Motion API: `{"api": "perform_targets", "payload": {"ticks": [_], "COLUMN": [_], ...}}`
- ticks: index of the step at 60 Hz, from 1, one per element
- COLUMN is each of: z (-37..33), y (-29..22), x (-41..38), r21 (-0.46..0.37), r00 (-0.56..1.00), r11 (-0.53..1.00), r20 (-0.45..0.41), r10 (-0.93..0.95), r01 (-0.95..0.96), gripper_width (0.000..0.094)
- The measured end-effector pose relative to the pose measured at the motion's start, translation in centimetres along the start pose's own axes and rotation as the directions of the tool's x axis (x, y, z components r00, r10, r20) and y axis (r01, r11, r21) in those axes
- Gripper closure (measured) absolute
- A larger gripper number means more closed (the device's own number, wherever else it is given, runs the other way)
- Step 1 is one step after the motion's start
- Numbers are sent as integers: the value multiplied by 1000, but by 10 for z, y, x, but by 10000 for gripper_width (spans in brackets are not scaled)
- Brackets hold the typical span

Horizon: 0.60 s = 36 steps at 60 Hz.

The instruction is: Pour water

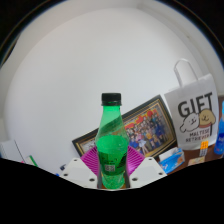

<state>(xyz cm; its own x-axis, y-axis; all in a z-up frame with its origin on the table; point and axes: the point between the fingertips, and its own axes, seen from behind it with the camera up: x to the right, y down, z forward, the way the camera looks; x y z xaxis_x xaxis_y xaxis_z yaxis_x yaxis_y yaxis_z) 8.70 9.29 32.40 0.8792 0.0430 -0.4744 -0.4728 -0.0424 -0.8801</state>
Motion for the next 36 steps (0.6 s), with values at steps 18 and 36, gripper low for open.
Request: {"api": "perform_targets", "payload": {"ticks": [18,36], "z": [13,19], "y": [56,125], "x": [146,214], "r21": [-154,-245], "r00": [867,859], "r11": [887,876], "r20": [-190,-209], "r10": [-460,-467], "r01": [436,416], "gripper_width": [628,617]}}
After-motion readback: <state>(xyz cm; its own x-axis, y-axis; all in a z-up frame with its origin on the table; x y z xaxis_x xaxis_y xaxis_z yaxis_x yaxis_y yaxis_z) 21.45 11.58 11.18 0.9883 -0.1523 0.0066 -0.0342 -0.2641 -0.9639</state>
